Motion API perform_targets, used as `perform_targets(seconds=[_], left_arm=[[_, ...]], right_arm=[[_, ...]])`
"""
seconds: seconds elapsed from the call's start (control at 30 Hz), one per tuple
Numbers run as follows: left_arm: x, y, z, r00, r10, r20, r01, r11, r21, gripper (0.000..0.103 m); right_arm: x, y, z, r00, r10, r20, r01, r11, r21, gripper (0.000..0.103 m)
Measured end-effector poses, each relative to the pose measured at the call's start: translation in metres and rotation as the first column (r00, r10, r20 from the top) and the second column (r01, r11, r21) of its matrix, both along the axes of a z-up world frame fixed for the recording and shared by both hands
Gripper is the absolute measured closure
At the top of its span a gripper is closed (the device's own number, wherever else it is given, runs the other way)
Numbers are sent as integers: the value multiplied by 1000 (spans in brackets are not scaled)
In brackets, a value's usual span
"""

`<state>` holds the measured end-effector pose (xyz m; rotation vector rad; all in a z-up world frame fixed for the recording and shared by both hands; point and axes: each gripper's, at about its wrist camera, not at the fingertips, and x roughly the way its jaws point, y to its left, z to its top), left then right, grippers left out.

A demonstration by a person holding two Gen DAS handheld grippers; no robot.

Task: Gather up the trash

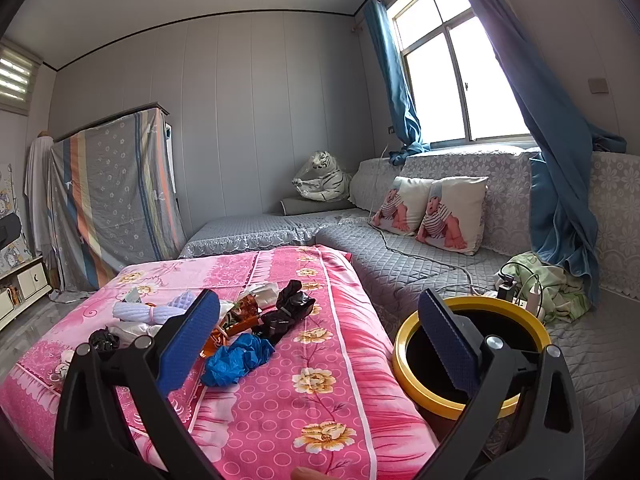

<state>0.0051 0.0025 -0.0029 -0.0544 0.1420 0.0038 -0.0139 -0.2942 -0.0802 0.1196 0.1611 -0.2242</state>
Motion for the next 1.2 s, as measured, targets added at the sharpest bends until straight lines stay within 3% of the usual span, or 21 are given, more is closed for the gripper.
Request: perform_targets(seconds=[1.2], left_arm=[[1, -2, -7, 1000, -8, -22, 8, 1000, 0, 7]], right_arm=[[5, 2, -8, 1000, 12, -19, -12, 1000, 15, 8]])
